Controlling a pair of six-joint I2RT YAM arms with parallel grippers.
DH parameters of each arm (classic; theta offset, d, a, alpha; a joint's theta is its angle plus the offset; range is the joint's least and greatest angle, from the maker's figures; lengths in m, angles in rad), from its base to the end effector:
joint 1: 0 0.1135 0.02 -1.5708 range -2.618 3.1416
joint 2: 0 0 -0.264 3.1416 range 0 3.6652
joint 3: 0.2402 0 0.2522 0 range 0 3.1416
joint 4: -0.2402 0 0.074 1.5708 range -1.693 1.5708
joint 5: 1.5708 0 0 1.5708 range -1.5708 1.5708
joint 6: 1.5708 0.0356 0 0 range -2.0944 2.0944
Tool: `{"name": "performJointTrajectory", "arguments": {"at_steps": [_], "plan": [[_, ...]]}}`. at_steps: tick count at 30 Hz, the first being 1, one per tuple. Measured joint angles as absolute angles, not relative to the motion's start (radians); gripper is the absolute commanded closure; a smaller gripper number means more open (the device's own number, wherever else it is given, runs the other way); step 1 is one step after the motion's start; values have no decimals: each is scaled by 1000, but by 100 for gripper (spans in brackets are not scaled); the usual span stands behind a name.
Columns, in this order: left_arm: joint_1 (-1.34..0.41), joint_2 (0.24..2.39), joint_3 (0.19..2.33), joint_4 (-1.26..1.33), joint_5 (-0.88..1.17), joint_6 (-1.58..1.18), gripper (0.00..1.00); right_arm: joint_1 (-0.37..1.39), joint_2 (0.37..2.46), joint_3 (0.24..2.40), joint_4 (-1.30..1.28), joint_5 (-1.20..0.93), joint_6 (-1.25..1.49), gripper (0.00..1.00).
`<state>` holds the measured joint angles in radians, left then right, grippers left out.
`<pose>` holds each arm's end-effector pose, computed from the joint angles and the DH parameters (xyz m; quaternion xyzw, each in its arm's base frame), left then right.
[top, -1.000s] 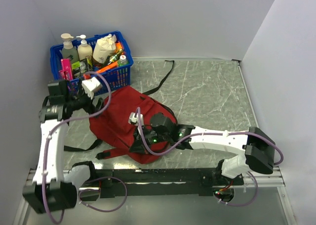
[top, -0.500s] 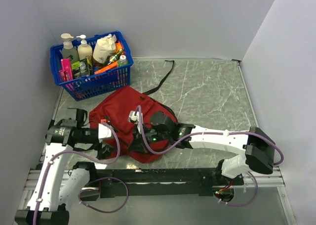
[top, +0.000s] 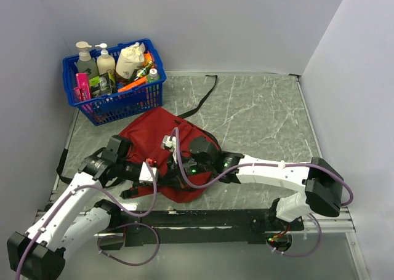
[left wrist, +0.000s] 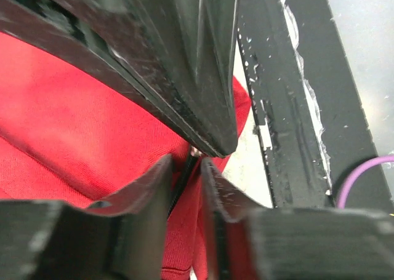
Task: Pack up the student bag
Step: Adjust the student bag at the center of the board.
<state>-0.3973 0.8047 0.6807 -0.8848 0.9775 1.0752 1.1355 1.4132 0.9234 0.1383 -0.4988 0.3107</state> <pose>0.1154 -0.0804 0.2535 0.6661 0.5411 -0.3440 0.3809 0.1202 0.2990 0.2757 -0.4479 0.6712 0.5189 0.2821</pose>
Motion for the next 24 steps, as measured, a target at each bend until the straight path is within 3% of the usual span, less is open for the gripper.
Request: {"name": "performJointTrajectory", "arguments": {"at_steps": [5, 8, 11, 13, 14, 16, 17, 24], "plan": [[-414, 809, 667, -854, 933, 1082, 72, 1122, 1411, 907, 140, -507, 313, 100], [-416, 808, 666, -841, 905, 1079, 63, 1106, 1399, 888, 146, -515, 318, 100], [-417, 798, 655, -822, 859, 1076, 44, 1094, 1376, 866, 150, -517, 323, 100], [-417, 795, 645, -810, 828, 1080, 41, 1093, 1362, 856, 149, -518, 325, 100], [-417, 795, 641, -808, 809, 1082, 47, 1093, 1357, 853, 150, -520, 326, 100], [-416, 794, 628, -791, 783, 1077, 72, 1093, 1347, 847, 151, -522, 327, 100], [-416, 794, 622, -780, 774, 1074, 96, 1093, 1342, 845, 151, -522, 328, 100], [-421, 777, 609, -702, 736, 1024, 99, 1089, 1334, 845, 147, -513, 328, 100]]}}
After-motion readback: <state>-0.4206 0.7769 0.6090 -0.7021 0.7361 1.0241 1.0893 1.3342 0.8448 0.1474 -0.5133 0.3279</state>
